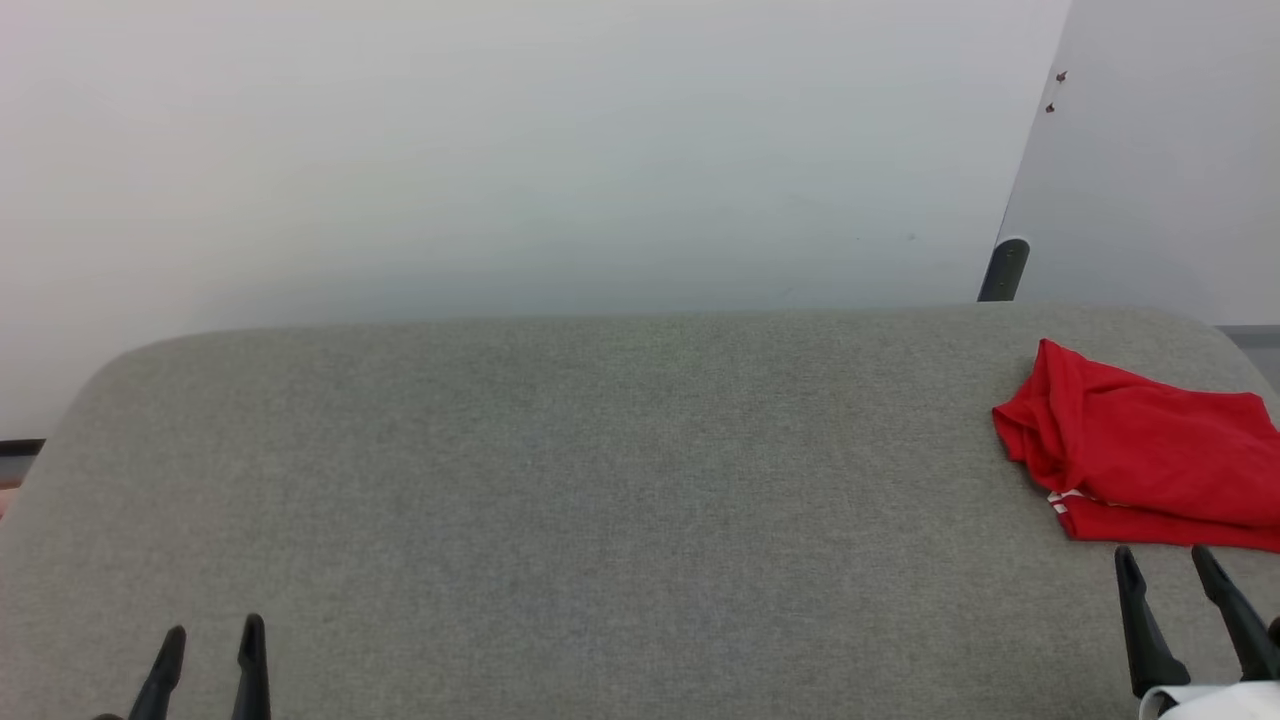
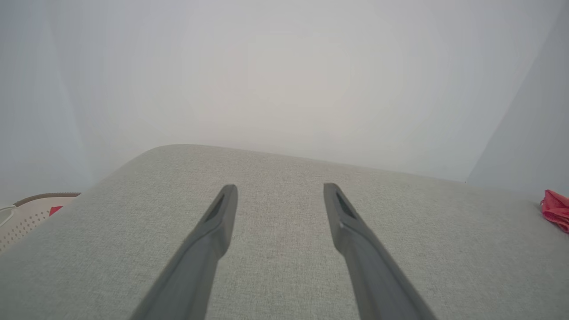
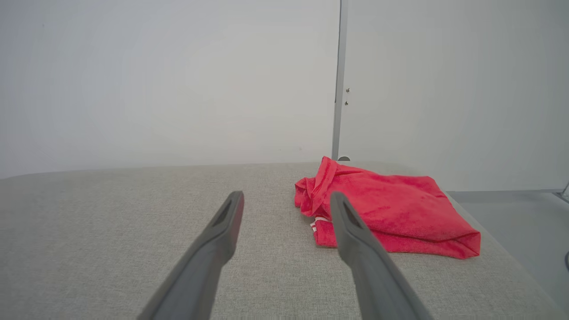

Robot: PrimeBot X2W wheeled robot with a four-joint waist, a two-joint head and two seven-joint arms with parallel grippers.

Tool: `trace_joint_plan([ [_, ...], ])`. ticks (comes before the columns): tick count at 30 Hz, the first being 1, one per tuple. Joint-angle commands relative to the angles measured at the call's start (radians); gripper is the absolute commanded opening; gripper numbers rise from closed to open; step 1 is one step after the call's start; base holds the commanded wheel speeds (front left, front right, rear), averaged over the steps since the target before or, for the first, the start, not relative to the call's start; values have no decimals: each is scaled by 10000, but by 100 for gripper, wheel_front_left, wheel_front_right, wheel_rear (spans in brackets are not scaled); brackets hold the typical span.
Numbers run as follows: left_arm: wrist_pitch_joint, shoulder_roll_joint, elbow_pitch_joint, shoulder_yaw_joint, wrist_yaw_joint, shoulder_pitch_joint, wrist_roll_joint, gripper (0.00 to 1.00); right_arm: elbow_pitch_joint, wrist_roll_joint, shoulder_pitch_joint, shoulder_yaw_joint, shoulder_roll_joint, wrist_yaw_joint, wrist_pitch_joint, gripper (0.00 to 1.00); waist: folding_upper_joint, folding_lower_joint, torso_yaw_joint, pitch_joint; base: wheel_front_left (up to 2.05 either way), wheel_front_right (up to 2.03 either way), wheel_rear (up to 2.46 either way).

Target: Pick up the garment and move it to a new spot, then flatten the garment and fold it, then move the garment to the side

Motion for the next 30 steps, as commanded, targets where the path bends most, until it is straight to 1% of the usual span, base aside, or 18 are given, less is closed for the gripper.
trace_joint_plan([
  [1,-7,14,-50,-24,-36,134,41,100,-156,-115,210,-95,94,-7,45,100,0,0,-18,-2,0,0,0],
  [13,-7,95,-187,-52,-38,232,-36,100,-826,-232,869,-445,545,-7,309,100,0,0,-70,16,0,0,0],
  [26,-7,218,-266,-143,-39,231,114,100,-896,-280,982,-387,617,-7,370,100,0,0,-47,84,0,0,0],
  [27,-1,167,-212,-167,0,178,46,0,-849,-236,864,-390,615,0,359,0,0,0,-48,85,0,0,0],
  [30,9,-47,62,-229,2,247,13,0,-564,-219,912,-365,748,0,370,0,0,0,-48,87,0,0,0],
])
